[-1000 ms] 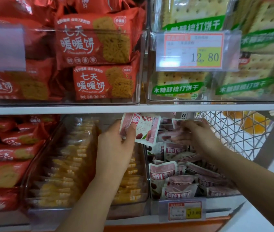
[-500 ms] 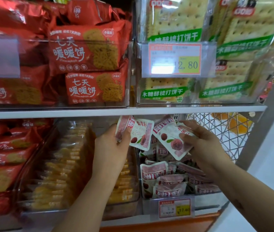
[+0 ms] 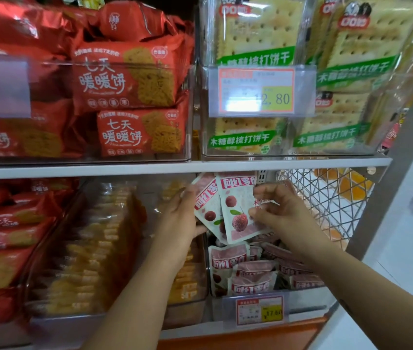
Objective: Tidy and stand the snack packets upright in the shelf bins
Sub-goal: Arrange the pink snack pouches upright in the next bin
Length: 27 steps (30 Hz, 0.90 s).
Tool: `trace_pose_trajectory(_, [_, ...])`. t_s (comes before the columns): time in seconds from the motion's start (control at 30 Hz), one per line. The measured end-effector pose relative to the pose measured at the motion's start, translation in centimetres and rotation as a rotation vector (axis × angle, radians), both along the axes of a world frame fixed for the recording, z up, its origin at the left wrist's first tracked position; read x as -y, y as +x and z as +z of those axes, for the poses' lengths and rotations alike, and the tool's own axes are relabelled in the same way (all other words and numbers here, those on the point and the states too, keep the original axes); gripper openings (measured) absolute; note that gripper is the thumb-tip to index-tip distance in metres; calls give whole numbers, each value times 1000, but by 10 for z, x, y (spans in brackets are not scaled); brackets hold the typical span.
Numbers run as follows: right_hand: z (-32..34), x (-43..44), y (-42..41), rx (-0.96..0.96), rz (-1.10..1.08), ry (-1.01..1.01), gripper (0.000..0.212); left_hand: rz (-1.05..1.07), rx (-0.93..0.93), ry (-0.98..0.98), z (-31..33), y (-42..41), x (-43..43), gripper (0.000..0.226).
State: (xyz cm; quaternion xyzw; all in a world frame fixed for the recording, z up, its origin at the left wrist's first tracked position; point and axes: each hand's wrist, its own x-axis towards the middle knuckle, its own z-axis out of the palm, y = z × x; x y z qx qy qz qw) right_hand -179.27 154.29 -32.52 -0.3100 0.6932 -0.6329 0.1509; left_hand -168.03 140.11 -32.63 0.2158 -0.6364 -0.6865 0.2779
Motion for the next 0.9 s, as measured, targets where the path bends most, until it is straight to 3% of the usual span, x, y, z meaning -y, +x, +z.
trace_pose_trajectory(0.07, [3, 0, -3, -63, 36, -6, 32, -113, -40, -97, 5, 2, -3, 27])
trace_pose_trajectory(0.13, [6, -1, -2, -149, 82, 34, 35, -176, -45, -295, 10, 4, -12, 18])
trace_pose_trajectory(0.2, [7, 0, 0, -275, 110, 114, 36, -128, 1, -434, 7, 1, -16, 33])
trace_pose_trajectory(0.3, [8, 0, 3, -382, 79, 195, 33, -82, 68, -480, 4, -2, -16, 45])
trace_pose_trajectory(0.4, [17, -6, 2, -514, -2, 257, 56, -61, 85, -547, 8, -2, -15, 53])
trace_pose_trajectory(0.57, [30, -18, -6, -500, 175, 312, 77, -194, 167, -692, 6, -2, -20, 83])
trace_pose_trajectory(0.77, [33, -15, -12, -877, 143, 505, 45, -259, 193, -875, 4, -5, -24, 81])
trace_pose_trajectory(0.9, [36, -9, -11, -898, 142, 484, 41, -179, 171, -932, 7, -3, -19, 81])
